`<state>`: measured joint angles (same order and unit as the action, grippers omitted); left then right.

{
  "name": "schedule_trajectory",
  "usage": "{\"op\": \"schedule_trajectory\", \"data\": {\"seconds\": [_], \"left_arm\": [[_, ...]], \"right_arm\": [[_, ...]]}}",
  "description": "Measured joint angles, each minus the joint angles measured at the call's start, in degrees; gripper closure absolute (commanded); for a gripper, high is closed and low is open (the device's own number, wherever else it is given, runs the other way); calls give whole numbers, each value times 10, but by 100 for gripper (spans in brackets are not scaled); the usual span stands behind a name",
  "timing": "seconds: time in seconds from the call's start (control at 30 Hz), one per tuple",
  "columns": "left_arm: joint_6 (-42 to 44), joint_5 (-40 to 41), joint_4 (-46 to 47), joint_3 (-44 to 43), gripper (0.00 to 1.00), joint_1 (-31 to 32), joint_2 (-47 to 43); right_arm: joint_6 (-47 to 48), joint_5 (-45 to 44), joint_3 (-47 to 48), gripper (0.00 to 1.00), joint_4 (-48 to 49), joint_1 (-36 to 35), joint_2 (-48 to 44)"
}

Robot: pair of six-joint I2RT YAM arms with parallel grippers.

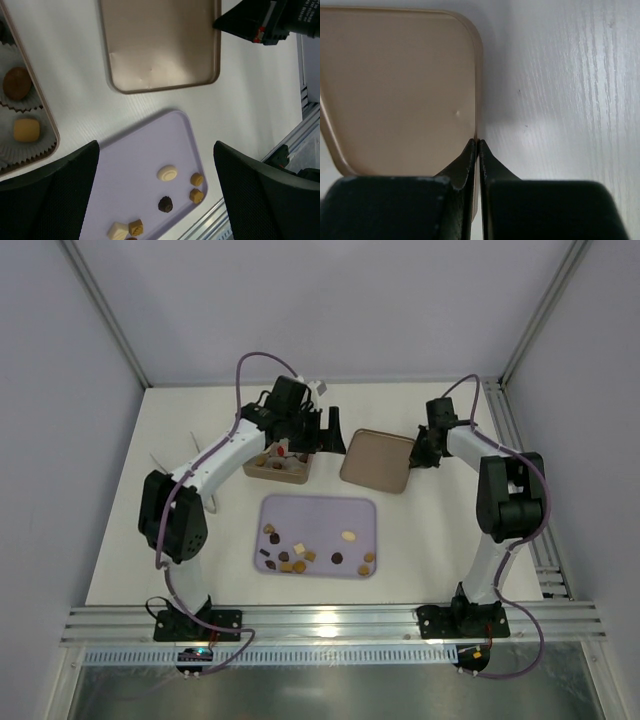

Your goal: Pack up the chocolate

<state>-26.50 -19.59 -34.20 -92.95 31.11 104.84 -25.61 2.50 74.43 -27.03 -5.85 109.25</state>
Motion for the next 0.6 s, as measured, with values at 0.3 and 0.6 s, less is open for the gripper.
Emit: {"op": "schedule_trajectory", "data": {"seconds": [0.3, 0.6], "left_arm": [[24, -18, 1, -86, 8, -9, 97], [29, -75, 2, -130, 7, -51, 153]], "right_arm": [[0, 34, -41, 96, 3, 3, -96], [-2, 74, -73, 96, 6, 11, -145]]}}
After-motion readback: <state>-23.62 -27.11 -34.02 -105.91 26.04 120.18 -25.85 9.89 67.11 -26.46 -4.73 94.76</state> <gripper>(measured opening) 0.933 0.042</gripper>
